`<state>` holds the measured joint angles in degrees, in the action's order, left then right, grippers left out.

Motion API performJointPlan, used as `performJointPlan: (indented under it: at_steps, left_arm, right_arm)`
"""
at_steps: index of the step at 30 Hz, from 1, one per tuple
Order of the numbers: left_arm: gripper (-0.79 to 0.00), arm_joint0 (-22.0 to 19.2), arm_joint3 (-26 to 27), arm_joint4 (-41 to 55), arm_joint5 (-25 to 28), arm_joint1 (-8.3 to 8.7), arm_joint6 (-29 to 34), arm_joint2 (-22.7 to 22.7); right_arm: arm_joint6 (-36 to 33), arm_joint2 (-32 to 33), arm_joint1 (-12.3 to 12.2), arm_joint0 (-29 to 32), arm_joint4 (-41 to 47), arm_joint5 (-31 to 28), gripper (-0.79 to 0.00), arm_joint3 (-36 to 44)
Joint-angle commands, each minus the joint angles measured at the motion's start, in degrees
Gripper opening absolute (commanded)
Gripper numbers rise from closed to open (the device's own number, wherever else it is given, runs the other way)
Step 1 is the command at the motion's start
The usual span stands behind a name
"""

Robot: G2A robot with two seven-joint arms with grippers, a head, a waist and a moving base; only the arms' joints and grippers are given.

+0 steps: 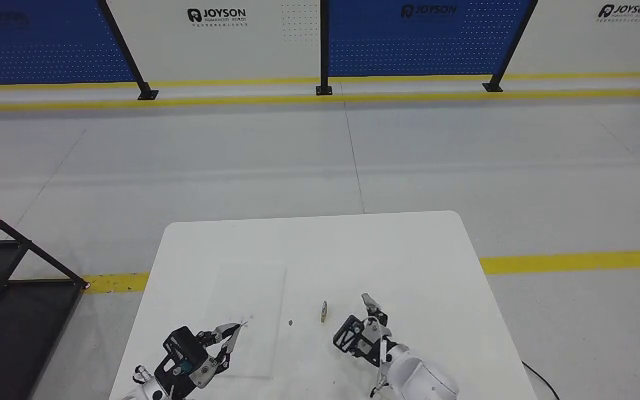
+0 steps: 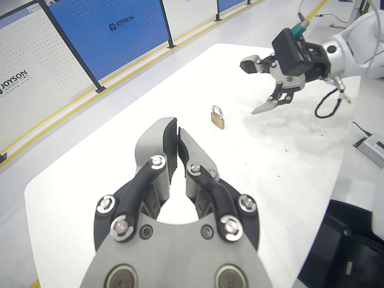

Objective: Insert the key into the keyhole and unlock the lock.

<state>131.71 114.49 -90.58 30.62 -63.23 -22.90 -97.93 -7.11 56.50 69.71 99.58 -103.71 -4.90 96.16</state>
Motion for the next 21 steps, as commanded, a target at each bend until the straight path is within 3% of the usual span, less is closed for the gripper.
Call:
performJointPlan:
  at_steps: [1, 8, 15, 18, 21]
  left_arm:
    - [-0.785, -0.47, -0.3, 0.35, -0.25, -0.01, 0.51, 0.15]
    - [-0.785, -1.63, -3.03, 2.06, 1.5, 0.27, -1.2, -1.22]
    - [-0.785, -1.63, -3.11, 2.1, 1.59, 0.28, -1.31, -1.29]
    - [-0.785, -1.63, -3.11, 2.1, 1.59, 0.28, -1.31, -1.29]
    - [-0.785, -1.63, -3.11, 2.1, 1.59, 0.28, -1.31, -1.29]
  right_arm:
    - [0.51, -1.82, 0.72, -1.78, 2.19, 2.14, 0.0, -1.19]
    - [2.14, -3.64, 1.33, -2.97, 4.3, 2.34, 0.0, -3.02]
    - [1.8, -3.67, 1.35, -3.11, 4.45, 2.12, 0.0, -3.19]
    - [1.3, -4.95, 1.65, -4.19, 6.62, -1.16, 0.0, -4.51]
    - [1.6, -7.18, 2.41, -5.13, 7.88, 0.3, 0.0, -6.45]
